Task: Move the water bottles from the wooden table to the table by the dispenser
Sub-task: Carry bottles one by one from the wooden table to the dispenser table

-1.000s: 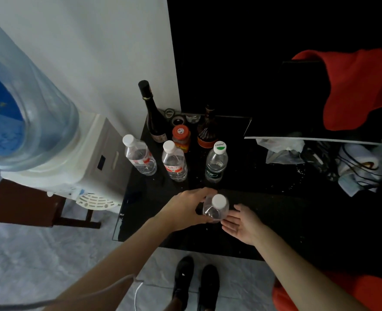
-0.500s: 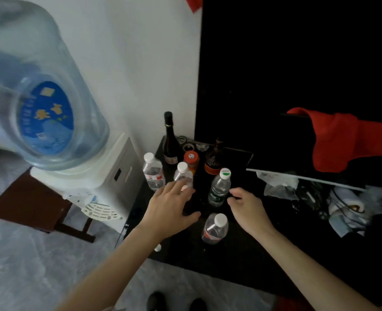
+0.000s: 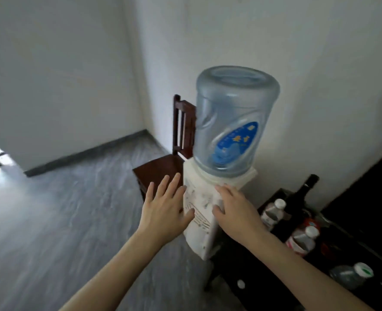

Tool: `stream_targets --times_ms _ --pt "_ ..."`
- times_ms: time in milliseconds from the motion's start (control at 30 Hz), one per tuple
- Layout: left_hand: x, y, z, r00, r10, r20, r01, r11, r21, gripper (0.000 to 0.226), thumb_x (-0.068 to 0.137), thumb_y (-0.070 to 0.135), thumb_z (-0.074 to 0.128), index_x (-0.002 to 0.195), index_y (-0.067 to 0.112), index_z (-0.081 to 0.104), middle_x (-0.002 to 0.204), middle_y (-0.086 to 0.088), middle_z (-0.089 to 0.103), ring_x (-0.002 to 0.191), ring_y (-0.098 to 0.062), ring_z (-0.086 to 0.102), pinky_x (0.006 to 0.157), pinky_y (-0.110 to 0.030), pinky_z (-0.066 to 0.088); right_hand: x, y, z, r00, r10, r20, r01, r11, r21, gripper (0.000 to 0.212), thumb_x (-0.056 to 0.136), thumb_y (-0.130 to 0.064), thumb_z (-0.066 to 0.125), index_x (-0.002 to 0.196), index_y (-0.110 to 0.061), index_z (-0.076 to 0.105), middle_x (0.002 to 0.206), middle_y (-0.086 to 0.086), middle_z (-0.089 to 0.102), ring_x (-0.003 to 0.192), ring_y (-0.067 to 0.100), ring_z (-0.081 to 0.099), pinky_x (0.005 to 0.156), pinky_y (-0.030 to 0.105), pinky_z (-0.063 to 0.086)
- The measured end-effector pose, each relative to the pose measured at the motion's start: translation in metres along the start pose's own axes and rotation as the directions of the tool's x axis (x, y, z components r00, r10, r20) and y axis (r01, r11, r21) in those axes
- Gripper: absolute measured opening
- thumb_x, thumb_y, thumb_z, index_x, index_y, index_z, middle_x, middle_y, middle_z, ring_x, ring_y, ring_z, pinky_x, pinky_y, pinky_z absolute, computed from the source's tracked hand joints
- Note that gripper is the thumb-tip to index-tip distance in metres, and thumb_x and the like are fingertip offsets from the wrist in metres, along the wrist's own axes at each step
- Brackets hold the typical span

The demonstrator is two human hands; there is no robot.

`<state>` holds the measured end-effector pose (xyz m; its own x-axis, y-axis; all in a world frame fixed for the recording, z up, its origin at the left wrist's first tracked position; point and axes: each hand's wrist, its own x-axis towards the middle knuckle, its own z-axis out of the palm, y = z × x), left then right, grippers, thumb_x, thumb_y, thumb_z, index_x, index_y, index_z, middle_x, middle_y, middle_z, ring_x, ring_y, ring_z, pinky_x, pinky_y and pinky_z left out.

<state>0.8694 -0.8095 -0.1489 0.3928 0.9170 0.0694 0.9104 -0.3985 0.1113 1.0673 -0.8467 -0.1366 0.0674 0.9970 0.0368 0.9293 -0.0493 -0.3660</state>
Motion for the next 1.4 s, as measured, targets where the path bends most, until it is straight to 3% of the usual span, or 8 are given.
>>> stream_targets --times_ms 100,267,367,467,667,833,1033,1400 --pt "-0.042 -0.072 -0.019 0.986 -0.162 -0.031 0.162 0.987 0.004 0.089 0.082 0.07 0.013 0.16 0.03 0.026 0.173 0.003 0.003 0.16 -0.023 0.003 0.126 -0.052 0.001 0.018 -0.082 0.025 0.987 -0.147 0.064 0.145 0.989 0.022 0.061 0.092 -0.034 0.05 0.15 -0.019 0.037 0.156 0.005 0.037 0.14 0.024 0.036 0.113 0.039 0.034" --pt "-0.128 -0.18 -0.037 0.913 -0.4 -0.076 0.404 0.913 0.051 0.078 0.091 0.068 0.025 0.161 0.032 0.018 0.173 0.002 -0.006 0.159 -0.022 -0.008 0.125 -0.051 -0.007 0.023 -0.21 0.071 0.914 -0.377 0.153 0.376 0.926 0.039 0.064 0.094 -0.038 0.049 0.153 -0.021 0.031 0.16 0.004 0.031 0.143 0.024 0.032 0.11 0.04 0.034" --pt "-0.196 -0.243 -0.048 0.824 -0.557 -0.108 0.566 0.819 0.096 0.08 0.095 0.071 0.026 0.163 0.032 0.007 0.168 0.004 -0.024 0.152 -0.019 -0.028 0.119 -0.049 -0.02 0.016 -0.294 0.1 0.834 -0.511 0.209 0.507 0.858 0.077 0.065 0.096 -0.039 0.049 0.154 -0.022 0.027 0.161 0.003 0.028 0.145 0.023 0.029 0.113 0.039 0.03" --pt "-0.263 -0.285 -0.063 0.712 -0.694 -0.108 0.702 0.701 0.126 0.082 0.096 0.074 0.023 0.163 0.032 -0.001 0.161 0.005 -0.035 0.149 -0.02 -0.035 0.12 -0.05 -0.021 -0.005 -0.368 0.123 0.734 -0.619 0.28 0.61 0.782 0.13 0.066 0.096 -0.039 0.048 0.155 -0.022 0.024 0.164 0.004 0.023 0.147 0.024 0.024 0.118 0.041 0.027" --pt "-0.366 -0.316 -0.088 0.466 -0.871 -0.154 0.885 0.462 0.06 0.081 0.097 0.073 0.023 0.163 0.031 0.002 0.17 0.003 -0.021 0.157 -0.021 -0.022 0.124 -0.05 -0.013 -0.056 -0.48 0.15 0.507 -0.798 0.325 0.804 0.574 0.155 0.065 0.094 -0.038 0.049 0.153 -0.021 0.028 0.159 0.006 0.031 0.142 0.026 0.032 0.112 0.043 0.032" --pt "-0.422 -0.318 -0.1 0.279 -0.948 -0.154 0.96 0.279 0.018 0.077 0.099 0.067 0.025 0.163 0.03 0.005 0.172 0.003 -0.017 0.157 -0.019 -0.02 0.125 -0.05 -0.012 -0.095 -0.537 0.168 0.319 -0.877 0.36 0.884 0.413 0.221 0.069 0.095 -0.04 0.05 0.155 -0.021 0.023 0.163 0.006 0.022 0.147 0.027 0.026 0.115 0.045 0.028" --pt "-0.431 -0.317 -0.102 0.105 -0.979 -0.172 0.99 0.12 -0.078 0.074 0.101 0.064 0.028 0.163 0.029 0.007 0.172 0.004 -0.015 0.157 -0.017 -0.019 0.124 -0.048 -0.014 -0.101 -0.566 0.179 0.152 -0.913 0.379 0.925 0.266 0.271 0.069 0.095 -0.042 0.048 0.156 -0.021 0.021 0.165 0.007 0.02 0.148 0.03 0.024 0.118 0.046 0.023" --pt "-0.414 -0.335 -0.095 -0.005 -0.989 -0.148 0.991 0.015 -0.131 0.071 0.103 0.061 0.027 0.163 0.029 0.009 0.172 0.004 -0.015 0.158 -0.016 -0.016 0.124 -0.047 -0.012 -0.069 -0.6 0.201 0.041 -0.926 0.375 0.925 0.176 0.336 0.068 0.095 -0.039 0.047 0.155 -0.021 0.022 0.165 0.008 0.019 0.149 0.027 0.021 0.119 0.044 0.02"
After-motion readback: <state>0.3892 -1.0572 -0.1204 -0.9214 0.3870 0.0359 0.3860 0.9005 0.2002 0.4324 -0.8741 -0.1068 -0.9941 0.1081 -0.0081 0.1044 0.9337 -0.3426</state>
